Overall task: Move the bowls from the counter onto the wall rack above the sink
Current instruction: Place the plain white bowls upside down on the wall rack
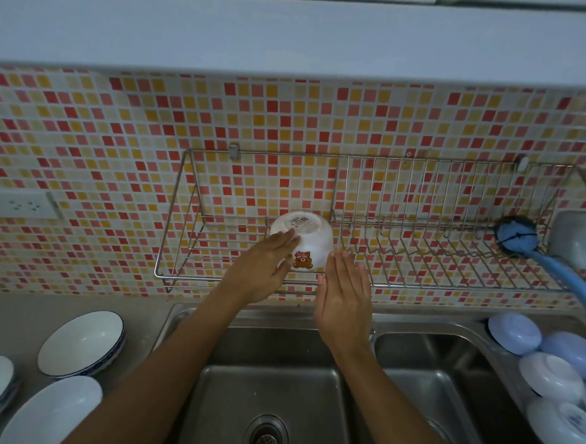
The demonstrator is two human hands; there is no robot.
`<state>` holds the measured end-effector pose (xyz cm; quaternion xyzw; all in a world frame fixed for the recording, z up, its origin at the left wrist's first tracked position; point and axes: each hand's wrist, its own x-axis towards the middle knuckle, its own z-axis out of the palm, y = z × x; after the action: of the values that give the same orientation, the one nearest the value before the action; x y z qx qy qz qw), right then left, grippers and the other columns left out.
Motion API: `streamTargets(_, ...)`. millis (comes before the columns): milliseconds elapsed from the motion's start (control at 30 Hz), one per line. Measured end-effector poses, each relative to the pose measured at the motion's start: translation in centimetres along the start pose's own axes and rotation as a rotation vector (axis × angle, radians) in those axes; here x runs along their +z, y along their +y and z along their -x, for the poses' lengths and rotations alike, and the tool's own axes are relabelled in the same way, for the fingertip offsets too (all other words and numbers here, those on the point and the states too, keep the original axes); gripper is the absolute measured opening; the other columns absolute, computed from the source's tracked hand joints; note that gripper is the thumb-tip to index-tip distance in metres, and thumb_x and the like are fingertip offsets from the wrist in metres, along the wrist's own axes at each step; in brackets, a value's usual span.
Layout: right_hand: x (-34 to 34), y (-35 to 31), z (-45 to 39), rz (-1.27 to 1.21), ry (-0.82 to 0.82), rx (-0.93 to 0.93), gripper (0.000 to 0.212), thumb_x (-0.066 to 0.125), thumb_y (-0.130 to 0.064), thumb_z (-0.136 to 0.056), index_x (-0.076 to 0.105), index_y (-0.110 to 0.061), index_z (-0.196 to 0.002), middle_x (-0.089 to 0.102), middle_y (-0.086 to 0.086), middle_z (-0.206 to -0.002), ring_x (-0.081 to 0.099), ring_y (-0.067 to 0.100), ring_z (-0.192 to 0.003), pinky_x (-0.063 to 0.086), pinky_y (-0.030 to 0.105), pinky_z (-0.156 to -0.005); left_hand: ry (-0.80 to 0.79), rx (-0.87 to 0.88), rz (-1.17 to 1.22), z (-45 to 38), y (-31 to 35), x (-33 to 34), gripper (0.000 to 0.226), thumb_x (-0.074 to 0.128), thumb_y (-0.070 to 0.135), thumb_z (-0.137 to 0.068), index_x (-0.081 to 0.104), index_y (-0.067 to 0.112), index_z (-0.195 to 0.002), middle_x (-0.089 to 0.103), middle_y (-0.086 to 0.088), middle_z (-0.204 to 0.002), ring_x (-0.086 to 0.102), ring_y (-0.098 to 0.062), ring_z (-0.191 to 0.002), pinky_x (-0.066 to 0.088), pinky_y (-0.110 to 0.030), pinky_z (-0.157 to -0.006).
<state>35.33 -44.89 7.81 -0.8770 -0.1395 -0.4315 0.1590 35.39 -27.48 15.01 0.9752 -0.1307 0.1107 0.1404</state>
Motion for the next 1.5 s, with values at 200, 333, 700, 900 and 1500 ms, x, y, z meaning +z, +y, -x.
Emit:
streamTargets(200, 0.2, 0.2, 0.3, -0.022, 0.082, -0.063, 0.039, 0.043, -0.028, -0.101, 0.061, -0.004, -0.126, 0.061, 0.012, -0.131, 0.053, 0.023, -0.128, 0.022, 0.042, -0.120, 0.023, 0.070, -0.112, 0.2, -0.1, 0.6, 0.051, 0.021, 0.037, -0.102, 0.018, 0.022, -0.150, 0.015, 0.004, -0.159, 0.012, -0.014, -0.147, 0.007, -0.034, -0.120)
streamTargets(333, 0.1, 0.1, 0.8, -0.067, 0.092, -0.101, 0.035, 0.055, -0.022, -0.096, 0.062, -0.003, -0.124, 0.062, 0.013, -0.128, 0.056, 0.025, -0.125, 0.021, 0.039, -0.120, 0.035, 0.067, -0.151, 0.2, -0.3, 0.6, 0.051, 0.017, 0.039, -0.102, 0.019, 0.021, -0.150, 0.018, 0.004, -0.158, 0.010, -0.013, -0.147, 0.001, -0.029, -0.116)
streamTargets(700, -2.1, -0.3, 1.7, -0.043, -0.089, -0.083, 0.056, 0.081, -0.004, -0.071, 0.062, -0.002, -0.124, 0.063, 0.014, -0.128, 0.057, 0.027, -0.123, 0.035, 0.042, -0.111, 0.164, 0.006, -0.298, 5.2, -0.5, 2.6, 0.055, 0.012, 0.041, -0.101, 0.010, 0.017, -0.151, 0.011, -0.004, -0.159, 0.001, -0.020, -0.147, -0.006, -0.042, -0.118)
streamTargets(900, -1.5, -5.7, 6.2, -0.218, -0.103, -0.214, 0.059, 0.079, 0.013, -0.064, 0.062, 0.002, -0.120, 0.063, 0.018, -0.124, 0.061, 0.031, -0.117, 0.022, 0.025, -0.117, 0.204, -0.080, -0.117, 12.7, -4.1, 3.5, 0.051, 0.026, 0.030, -0.102, 0.014, 0.014, -0.149, 0.015, -0.009, -0.158, 0.011, -0.025, -0.147, 0.014, -0.044, -0.119)
streamTargets(1500, 7.4, -34.5, 16.4, -0.498, -1.193, 0.361, 0.069, 0.052, -0.052, -0.092, 0.031, -0.014, -0.145, 0.053, 0.017, -0.137, 0.052, 0.038, -0.123, 0.044, 0.043, -0.098, 0.161, -1.111, 0.438, 36.7, -23.4, 3.8, 0.054, 0.053, 0.024, -0.094, 0.032, 0.008, -0.142, 0.038, -0.015, -0.147, 0.039, -0.033, -0.132, 0.033, -0.045, -0.111)
